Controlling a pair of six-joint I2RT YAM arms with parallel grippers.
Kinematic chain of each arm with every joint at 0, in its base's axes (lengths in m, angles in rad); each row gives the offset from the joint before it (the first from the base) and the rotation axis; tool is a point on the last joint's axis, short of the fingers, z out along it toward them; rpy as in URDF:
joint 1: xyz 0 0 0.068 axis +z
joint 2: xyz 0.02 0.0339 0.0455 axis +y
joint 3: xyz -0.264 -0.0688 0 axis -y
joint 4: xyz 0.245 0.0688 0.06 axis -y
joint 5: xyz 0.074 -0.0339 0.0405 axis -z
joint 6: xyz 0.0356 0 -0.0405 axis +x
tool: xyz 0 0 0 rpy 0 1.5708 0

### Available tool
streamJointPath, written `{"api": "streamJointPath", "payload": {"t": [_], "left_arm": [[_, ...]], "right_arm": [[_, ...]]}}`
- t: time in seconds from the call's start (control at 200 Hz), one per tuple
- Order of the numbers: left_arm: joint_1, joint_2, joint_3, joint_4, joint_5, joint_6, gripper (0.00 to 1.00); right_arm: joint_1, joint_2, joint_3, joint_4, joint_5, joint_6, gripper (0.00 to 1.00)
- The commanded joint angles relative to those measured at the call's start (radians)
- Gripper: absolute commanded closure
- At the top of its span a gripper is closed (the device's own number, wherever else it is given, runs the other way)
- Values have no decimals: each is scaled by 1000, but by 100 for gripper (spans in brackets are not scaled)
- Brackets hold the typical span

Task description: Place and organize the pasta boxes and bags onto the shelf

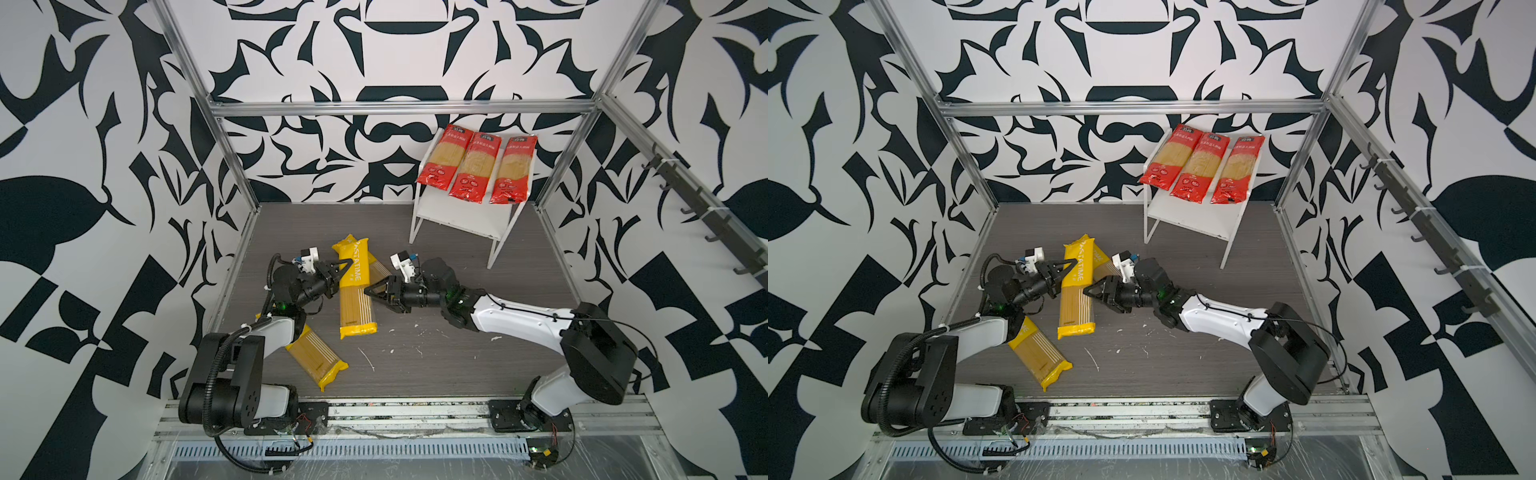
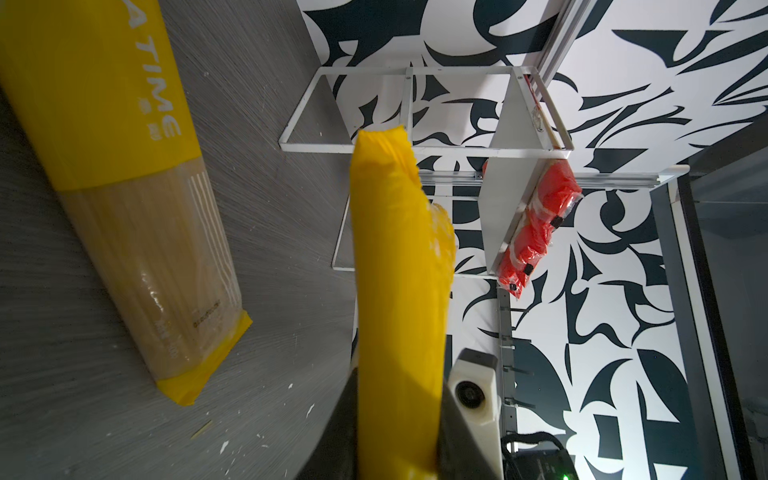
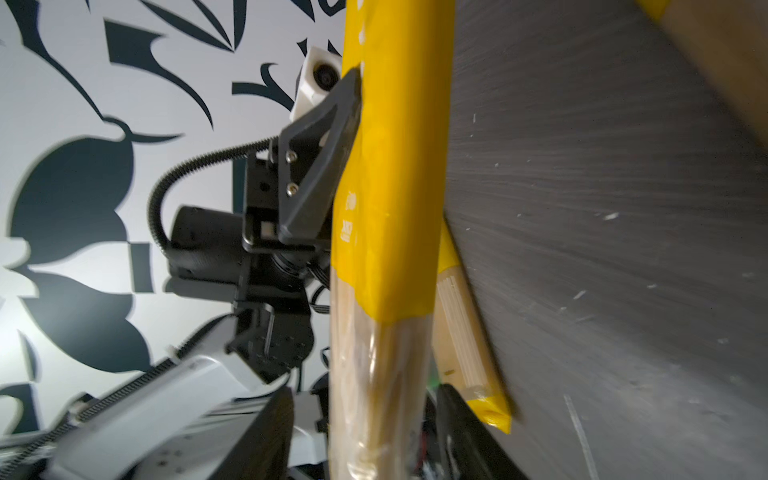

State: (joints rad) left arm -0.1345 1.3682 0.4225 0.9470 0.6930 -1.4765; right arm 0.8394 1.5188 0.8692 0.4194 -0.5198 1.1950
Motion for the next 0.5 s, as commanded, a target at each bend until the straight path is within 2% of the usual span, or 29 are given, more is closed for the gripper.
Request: {"api": "streamJointPath", "payload": {"t": [0.0, 0.23, 0.4, 0.495], "left_arm": [[-40, -14, 63, 65, -27, -9, 85], [-161, 20, 118, 40, -115, 29, 86], [-214, 44, 148, 35, -153, 30, 86], [-244, 60, 171, 18, -164, 40, 85]], "right_arm": [[9, -67, -41, -72, 26, -77, 30], [64, -115, -64, -91, 64, -106, 29], [64, -199, -167, -43, 164, -95, 49], [64, -235, -209, -12, 197, -95, 66]]}}
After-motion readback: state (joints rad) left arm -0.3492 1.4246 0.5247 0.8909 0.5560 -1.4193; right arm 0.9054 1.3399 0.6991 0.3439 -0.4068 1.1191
